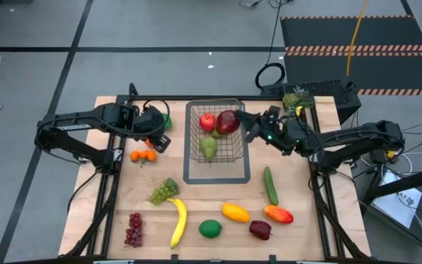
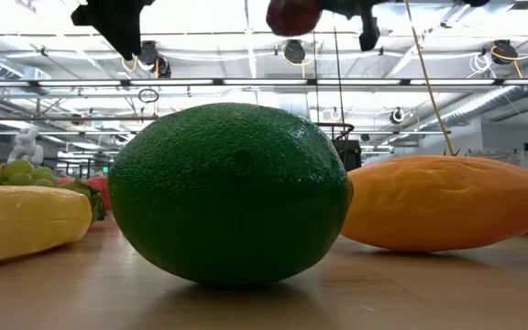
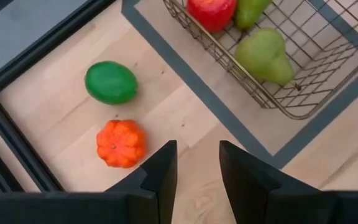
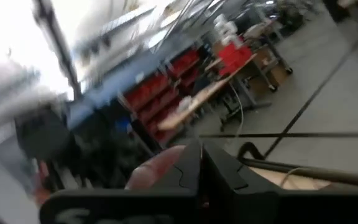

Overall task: Build produce basket
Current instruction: Put the top dark red apple into the gold wire basket

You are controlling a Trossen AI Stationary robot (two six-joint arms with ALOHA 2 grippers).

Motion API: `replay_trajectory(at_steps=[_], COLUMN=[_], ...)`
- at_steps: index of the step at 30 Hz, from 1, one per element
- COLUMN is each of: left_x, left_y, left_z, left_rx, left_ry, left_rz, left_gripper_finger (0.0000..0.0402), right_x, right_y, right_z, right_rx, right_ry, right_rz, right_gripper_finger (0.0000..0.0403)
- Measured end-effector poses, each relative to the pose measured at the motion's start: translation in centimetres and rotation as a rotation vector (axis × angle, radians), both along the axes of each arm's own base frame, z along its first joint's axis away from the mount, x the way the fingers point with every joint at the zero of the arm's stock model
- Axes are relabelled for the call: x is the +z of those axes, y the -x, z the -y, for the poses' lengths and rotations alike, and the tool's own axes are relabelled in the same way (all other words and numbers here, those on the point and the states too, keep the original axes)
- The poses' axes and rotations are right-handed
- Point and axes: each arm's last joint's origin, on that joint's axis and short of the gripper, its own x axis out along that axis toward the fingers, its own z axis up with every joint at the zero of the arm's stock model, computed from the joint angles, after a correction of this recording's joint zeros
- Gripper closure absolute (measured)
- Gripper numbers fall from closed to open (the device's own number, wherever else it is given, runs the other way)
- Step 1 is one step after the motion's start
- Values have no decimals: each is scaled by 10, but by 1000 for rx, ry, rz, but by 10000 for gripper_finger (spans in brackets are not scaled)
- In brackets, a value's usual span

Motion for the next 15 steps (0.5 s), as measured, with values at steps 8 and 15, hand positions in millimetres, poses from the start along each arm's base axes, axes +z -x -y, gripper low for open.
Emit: replay_trajectory(at_steps=[8, 15], left_x=[0, -1], left_y=[1, -1], left_z=[-6, -7], left_rx=[68, 92], left_ry=[59, 72], left_rz=[20, 24], left_gripper_finger=[282, 282], right_x=[-26, -57], right_y=[-6, -21], right_z=[18, 35], right_rx=[143, 264], right_ry=[245, 312], right_rz=[-370, -553], right_gripper_finger=[402, 402])
